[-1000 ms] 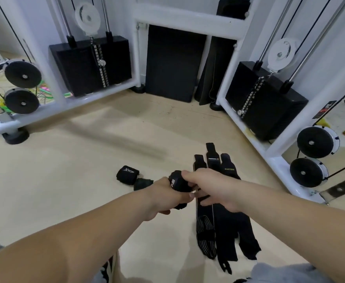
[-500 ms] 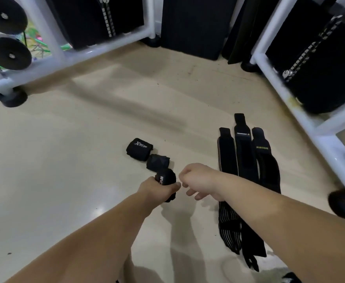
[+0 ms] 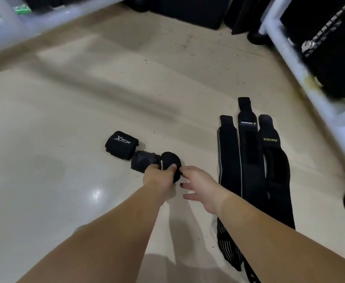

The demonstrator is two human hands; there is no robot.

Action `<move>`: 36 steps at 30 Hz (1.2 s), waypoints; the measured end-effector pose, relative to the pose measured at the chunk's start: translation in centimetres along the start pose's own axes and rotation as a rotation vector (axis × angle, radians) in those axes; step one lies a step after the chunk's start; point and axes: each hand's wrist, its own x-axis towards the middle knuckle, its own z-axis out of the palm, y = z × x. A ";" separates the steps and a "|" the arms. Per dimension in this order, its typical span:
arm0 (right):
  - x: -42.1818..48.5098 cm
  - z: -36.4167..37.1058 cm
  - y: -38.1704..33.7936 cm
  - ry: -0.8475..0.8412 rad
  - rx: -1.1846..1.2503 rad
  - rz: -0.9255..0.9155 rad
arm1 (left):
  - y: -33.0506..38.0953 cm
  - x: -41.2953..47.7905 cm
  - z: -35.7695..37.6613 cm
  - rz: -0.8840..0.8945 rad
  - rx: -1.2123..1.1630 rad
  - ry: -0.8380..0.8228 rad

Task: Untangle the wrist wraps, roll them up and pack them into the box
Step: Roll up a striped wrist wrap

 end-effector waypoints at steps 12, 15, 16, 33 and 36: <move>1.8 -0.7 0.1 0.133 0.006 0.041 | -2.6 -2.7 -0.4 -0.122 0.170 0.008; 2.1 -2.4 1.4 0.331 -0.110 -0.038 | -3.3 -4.1 1.4 -0.061 0.167 -0.171; 1.9 -3.2 1.9 0.387 -0.162 -0.066 | -3.2 -4.5 2.2 -0.051 0.194 -0.249; 1.2 -12.2 7.9 0.305 0.179 0.246 | -2.3 -7.6 12.1 -0.139 0.003 -0.474; 1.0 -11.6 8.1 0.271 0.168 0.309 | -2.1 -7.5 12.0 -0.152 0.095 -0.504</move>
